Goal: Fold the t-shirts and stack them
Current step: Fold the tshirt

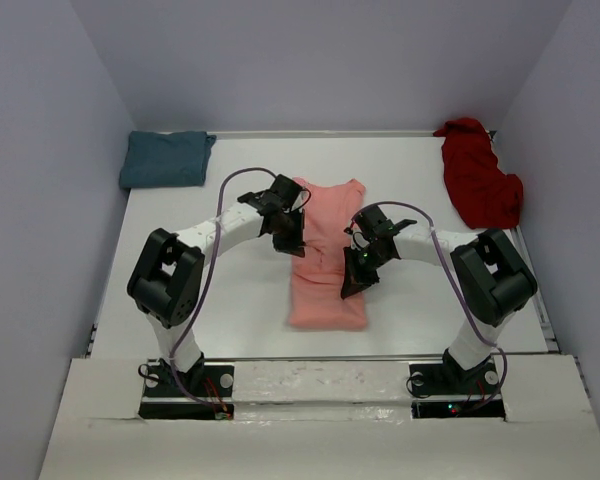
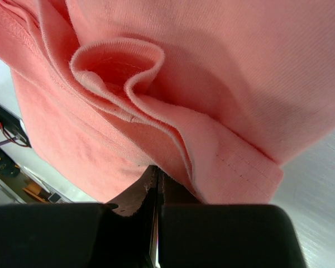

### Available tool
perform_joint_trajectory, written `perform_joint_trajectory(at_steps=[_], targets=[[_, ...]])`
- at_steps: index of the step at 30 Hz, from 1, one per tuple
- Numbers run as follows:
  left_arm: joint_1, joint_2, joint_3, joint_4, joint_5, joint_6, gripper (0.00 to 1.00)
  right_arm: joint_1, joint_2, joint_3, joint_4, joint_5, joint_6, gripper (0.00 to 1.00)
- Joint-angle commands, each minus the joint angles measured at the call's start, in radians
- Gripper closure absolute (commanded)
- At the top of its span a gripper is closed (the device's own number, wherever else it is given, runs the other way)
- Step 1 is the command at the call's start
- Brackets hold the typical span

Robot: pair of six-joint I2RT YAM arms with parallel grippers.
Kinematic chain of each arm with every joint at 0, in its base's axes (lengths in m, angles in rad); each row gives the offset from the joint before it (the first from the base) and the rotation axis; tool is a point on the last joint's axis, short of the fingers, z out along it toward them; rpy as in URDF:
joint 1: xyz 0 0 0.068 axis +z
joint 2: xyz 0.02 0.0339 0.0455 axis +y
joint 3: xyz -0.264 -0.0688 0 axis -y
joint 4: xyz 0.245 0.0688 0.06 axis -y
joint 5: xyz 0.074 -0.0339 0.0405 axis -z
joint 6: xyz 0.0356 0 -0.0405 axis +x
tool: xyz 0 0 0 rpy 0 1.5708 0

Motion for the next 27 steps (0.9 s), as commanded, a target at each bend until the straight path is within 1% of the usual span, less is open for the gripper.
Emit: perform_joint_trajectory(at_steps=[1,5,7,11,15,27], targets=[[-0.001,-0.140,-0.083,-0.067,0.053,0.005,1.00,0.008,-0.003,0.024,0.018,0.006,-0.009,1.00],[-0.001,-0.152,-0.133,-0.087,0.133,0.011,1.00,0.008,0.000,0.027,0.018,0.009,-0.012,1.00],[-0.001,-0.149,-0.145,-0.093,0.150,0.017,1.00,0.008,0.004,0.031,0.013,0.009,-0.014,1.00],[0.001,-0.154,-0.175,-0.063,0.200,0.005,1.00,0.008,0.021,0.045,0.012,0.003,-0.018,1.00],[-0.002,-0.158,-0.232,0.014,0.268,-0.044,1.00,0.008,0.049,0.060,0.013,0.003,-0.026,1.00],[-0.007,-0.163,-0.304,0.126,0.299,-0.122,1.00,0.008,0.156,0.165,0.018,0.005,-0.026,1.00]])
